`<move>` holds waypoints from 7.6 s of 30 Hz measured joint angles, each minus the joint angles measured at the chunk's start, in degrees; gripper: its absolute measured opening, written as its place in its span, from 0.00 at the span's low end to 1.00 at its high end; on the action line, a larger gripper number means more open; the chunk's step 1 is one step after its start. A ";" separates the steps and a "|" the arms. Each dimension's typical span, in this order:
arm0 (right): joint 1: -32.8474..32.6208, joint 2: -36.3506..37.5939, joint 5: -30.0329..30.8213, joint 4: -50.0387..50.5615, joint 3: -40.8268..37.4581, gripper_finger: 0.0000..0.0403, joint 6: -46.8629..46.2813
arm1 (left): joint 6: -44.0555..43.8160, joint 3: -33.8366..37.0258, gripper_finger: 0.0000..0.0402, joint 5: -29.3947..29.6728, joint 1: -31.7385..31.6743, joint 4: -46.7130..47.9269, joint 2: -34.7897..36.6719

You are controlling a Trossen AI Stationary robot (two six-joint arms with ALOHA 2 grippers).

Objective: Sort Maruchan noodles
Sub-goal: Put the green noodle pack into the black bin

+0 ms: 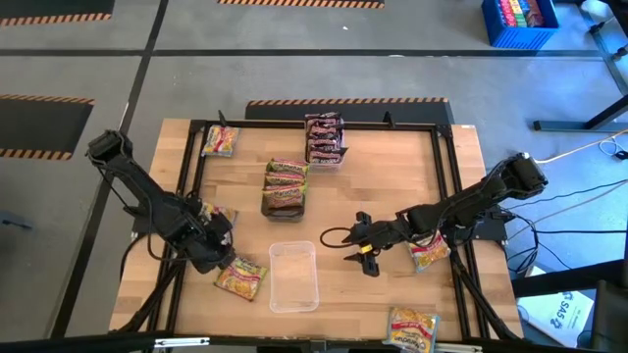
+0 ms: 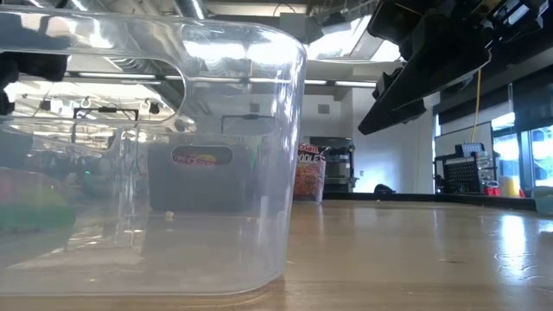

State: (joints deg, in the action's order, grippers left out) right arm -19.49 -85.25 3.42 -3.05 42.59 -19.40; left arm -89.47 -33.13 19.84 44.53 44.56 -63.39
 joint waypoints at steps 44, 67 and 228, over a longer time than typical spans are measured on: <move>0.00 -0.02 0.65 -0.39 0.00 0.56 -0.28 | -11.91 17.08 0.71 7.61 15.00 -42.53 -0.29; 0.00 -0.04 2.14 -0.35 0.00 0.56 0.13 | -8.98 16.84 0.64 6.55 8.88 -46.40 -8.87; 6.69 -16.77 2.26 -58.94 -4.11 0.90 4.00 | 79.46 -9.46 0.04 41.53 -12.91 -62.34 -14.98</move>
State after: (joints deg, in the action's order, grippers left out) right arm -12.80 -102.02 5.68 -61.99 38.48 -15.40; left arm -10.01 -42.59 61.38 31.62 -17.78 -78.37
